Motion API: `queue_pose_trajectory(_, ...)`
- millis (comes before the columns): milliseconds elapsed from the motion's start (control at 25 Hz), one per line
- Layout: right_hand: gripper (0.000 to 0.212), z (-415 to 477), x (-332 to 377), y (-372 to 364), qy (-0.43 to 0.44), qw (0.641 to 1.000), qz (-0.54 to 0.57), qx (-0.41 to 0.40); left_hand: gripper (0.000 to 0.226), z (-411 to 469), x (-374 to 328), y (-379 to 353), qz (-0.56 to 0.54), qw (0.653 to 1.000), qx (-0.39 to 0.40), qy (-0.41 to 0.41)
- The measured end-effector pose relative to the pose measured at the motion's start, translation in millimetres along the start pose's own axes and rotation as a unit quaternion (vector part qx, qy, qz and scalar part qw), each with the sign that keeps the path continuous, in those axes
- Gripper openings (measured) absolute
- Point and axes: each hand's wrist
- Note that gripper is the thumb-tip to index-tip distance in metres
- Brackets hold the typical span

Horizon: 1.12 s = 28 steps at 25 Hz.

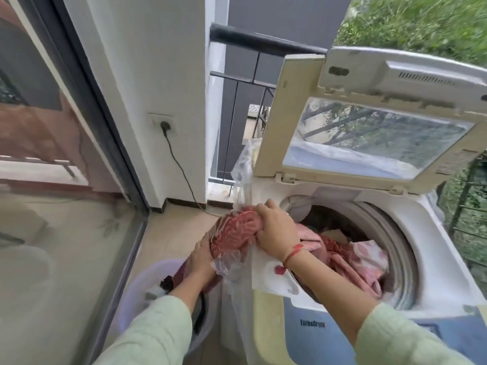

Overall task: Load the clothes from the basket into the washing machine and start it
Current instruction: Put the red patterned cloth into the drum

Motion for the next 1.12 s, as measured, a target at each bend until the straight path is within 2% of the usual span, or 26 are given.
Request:
queue_pose_trajectory(80, 0.015, -2, -3, 34, 0.002, 0.994, 0.073, -0.087, 0.042, -8, 1, 1, -0.098, 0.993, -0.069, 0.013)
queue_pose_trajectory(160, 0.017, 0, -1, 71, 0.011, 0.975, 0.132, -0.179, 0.022, -15, -9, 7, -0.148, 0.979, -0.138, 0.012)
queue_pose_trajectory(280, 0.022, 1, -1, 132, 0.034, 0.928, 0.202, -0.312, 0.015, -21, -61, 57, -0.233, 0.931, -0.273, -0.062)
queue_pose_trajectory(400, 0.017, -12, -29, 199, 0.024, 0.857, 0.22, -0.465, 0.015, -50, -137, 141, -0.266, 0.867, -0.375, -0.194)
queue_pose_trajectory(520, 0.019, -32, -75, 252, -0.001, 0.784, 0.225, -0.579, 0.023, -89, -210, 192, -0.242, 0.817, -0.407, -0.33)
queue_pose_trajectory(560, 0.02, -39, -89, 264, -0.005, 0.768, 0.212, -0.604, 0.02, -97, -228, 190, -0.218, 0.814, -0.399, -0.362)
queue_pose_trajectory(600, 0.02, -48, -101, 269, -0.026, 0.769, 0.196, -0.608, 0.017, -99, -243, 177, -0.184, 0.82, -0.376, -0.39)
queue_pose_trajectory(640, 0.018, -56, -119, 265, -0.067, 0.784, 0.17, -0.593, 0.016, -97, -251, 158, -0.137, 0.839, -0.329, -0.411)
queue_pose_trajectory(680, 0.017, -61, -133, 254, -0.11, 0.813, 0.136, -0.555, 0.016, -90, -252, 132, -0.068, 0.872, -0.242, -0.421)
queue_pose_trajectory(720, 0.021, -67, -159, 232, -0.17, 0.87, 0.105, -0.45, 0.02, -83, -247, 104, 0.03, 0.901, -0.12, -0.415)
queue_pose_trajectory(760, 0.033, -69, -192, 202, -0.231, 0.926, 0.076, -0.287, 0.029, -78, -236, 80, 0.134, 0.909, 0.002, -0.396)
queue_pose_trajectory(800, 0.053, -77, -202, 185, -0.292, 0.95, 0.029, -0.105, 0.041, -73, -220, 64, 0.202, 0.901, 0.079, -0.376)
queue_pose_trajectory(840, 0.074, -84, -210, 166, -0.319, 0.946, -0.028, 0.055, 0.048, -68, -201, 58, 0.216, 0.899, 0.088, -0.37)
queue_pose_trajectory(880, 0.084, -86, -209, 154, -0.34, 0.926, -0.046, 0.161, 0.05, -62, -184, 63, 0.19, 0.911, 0.048, -0.363)
queue_pose_trajectory(920, 0.078, -83, -194, 146, -0.384, 0.885, -0.033, 0.259, 0.05, -54, -165, 72, 0.145, 0.925, -0.018, -0.352)
queue_pose_trajectory(960, 0.071, -75, -169, 141, -0.377, 0.877, -0.02, 0.298, 0.052, -45, -144, 83, 0.113, 0.935, -0.074, -0.329)
queue_pose_trajectory(1000, 0.074, -62, -146, 130, -0.341, 0.891, -0.021, 0.298, 0.057, -33, -122, 94, 0.107, 0.945, -0.107, -0.292)
queue_pose_trajectory(1040, 0.076, -47, -123, 120, -0.28, 0.924, -0.013, 0.261, 0.063, -24, -100, 106, 0.124, 0.954, -0.117, -0.246)
queue_pose_trajectory(1120, 0.093, -11, -84, 98, -0.15, 0.973, 0.056, 0.166, 0.087, -5, -66, 114, 0.183, 0.97, -0.069, -0.147)
Point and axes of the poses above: each hand's wrist, its own z-axis towards the middle knuckle, its own y-axis out of the back of the hand, x = y × z, and after that the axes turned 10 degrees about z, right-handed
